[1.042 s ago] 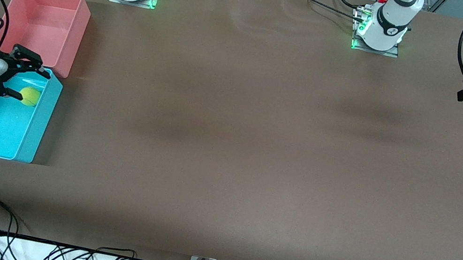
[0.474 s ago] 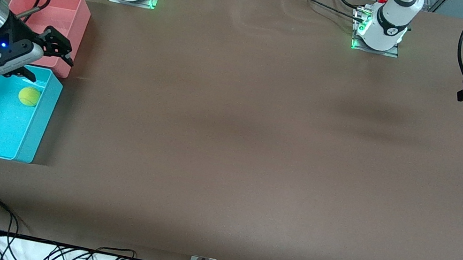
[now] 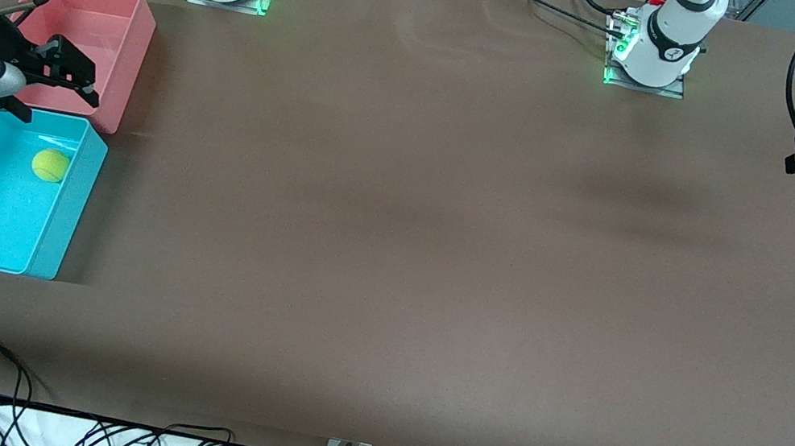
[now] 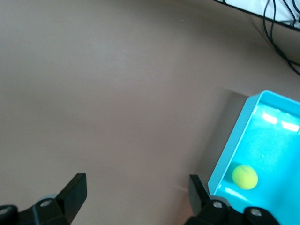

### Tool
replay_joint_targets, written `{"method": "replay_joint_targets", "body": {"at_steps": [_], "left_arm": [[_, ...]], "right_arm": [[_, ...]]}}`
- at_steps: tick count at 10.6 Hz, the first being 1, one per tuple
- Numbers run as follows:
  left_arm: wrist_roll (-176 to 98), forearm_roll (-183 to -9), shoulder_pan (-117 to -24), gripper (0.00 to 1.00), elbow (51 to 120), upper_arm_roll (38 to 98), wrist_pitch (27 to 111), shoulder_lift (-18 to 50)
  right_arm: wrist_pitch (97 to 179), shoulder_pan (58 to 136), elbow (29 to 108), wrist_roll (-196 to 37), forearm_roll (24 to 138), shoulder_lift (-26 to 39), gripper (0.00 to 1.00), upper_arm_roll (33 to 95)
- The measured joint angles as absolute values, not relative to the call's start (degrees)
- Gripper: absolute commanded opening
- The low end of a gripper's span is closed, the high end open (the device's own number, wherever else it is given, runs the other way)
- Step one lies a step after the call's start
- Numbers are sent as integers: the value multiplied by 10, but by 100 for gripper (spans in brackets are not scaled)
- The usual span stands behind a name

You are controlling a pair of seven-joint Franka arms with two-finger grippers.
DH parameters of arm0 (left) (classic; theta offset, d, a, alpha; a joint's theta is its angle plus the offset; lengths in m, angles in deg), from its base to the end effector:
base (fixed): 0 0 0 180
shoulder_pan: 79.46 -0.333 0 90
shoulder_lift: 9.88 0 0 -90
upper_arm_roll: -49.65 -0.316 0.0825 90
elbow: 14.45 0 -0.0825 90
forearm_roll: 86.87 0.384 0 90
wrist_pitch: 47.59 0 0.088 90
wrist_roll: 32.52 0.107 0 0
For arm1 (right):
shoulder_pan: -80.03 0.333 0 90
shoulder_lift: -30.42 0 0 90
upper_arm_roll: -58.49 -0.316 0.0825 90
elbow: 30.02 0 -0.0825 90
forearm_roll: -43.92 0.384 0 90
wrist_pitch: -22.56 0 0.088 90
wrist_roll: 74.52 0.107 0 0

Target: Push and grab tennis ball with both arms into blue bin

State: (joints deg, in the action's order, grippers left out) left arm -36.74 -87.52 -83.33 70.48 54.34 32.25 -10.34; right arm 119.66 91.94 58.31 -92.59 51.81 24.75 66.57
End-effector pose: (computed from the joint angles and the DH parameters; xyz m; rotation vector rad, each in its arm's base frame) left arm 0.5332 -0.0092 0.6550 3.1307 0.0905 -0.1273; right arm 0.5931 0.0569 0.5940 -2.9727 -0.5563 -0.1058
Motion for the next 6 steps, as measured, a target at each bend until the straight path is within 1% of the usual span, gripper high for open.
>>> {"method": "replay_joint_targets", "body": {"at_steps": [1, 2, 6], "left_arm": [[-367, -875, -833, 100, 705, 543, 323, -103], [-367, -875, -833, 100, 705, 543, 322, -103], [-367, -875, -833, 100, 705, 543, 322, -103]], "right_arm": [[1191, 915, 583, -895, 516, 249, 97, 663], [1189, 904, 583, -863, 515, 250, 100, 660], [1189, 843, 583, -831, 513, 252, 100, 657]]}}
